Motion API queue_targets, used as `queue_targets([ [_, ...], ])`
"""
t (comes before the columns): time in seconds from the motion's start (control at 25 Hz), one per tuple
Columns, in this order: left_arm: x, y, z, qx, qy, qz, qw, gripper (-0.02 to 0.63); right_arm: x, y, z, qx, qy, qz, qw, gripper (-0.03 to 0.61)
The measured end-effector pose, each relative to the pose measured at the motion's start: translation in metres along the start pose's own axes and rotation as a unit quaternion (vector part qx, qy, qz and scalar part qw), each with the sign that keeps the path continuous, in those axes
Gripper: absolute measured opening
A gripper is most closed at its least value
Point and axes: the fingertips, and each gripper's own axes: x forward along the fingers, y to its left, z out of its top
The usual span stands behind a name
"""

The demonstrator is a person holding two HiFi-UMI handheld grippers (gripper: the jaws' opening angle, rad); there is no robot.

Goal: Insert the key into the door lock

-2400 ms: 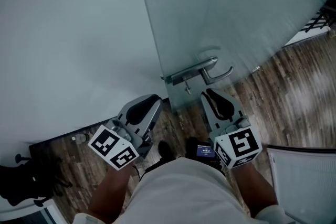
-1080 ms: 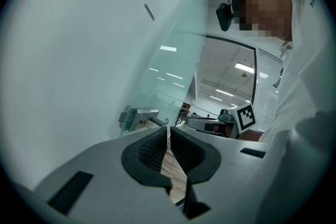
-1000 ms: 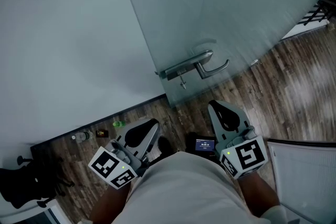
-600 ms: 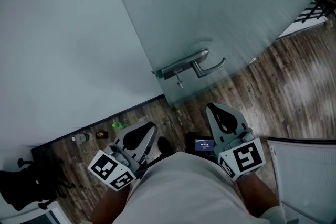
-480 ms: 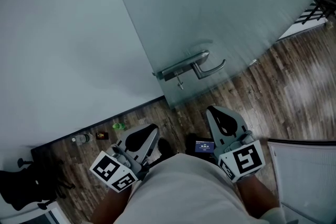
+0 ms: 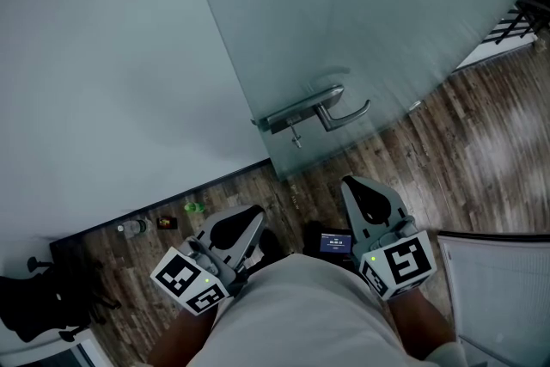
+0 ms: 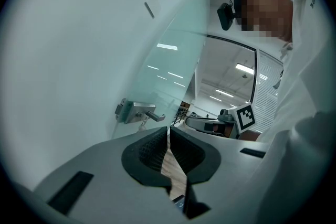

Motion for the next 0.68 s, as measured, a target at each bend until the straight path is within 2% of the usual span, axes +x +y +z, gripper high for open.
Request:
queue_targets([
  [0.68,0.0063,-0.0087,0.0010,0.009,0.004,-0.006,0.9999,0.029,-0.0036,-0.0090,0.0080,-0.010,-0.008,-0.007,1.000,0.009],
])
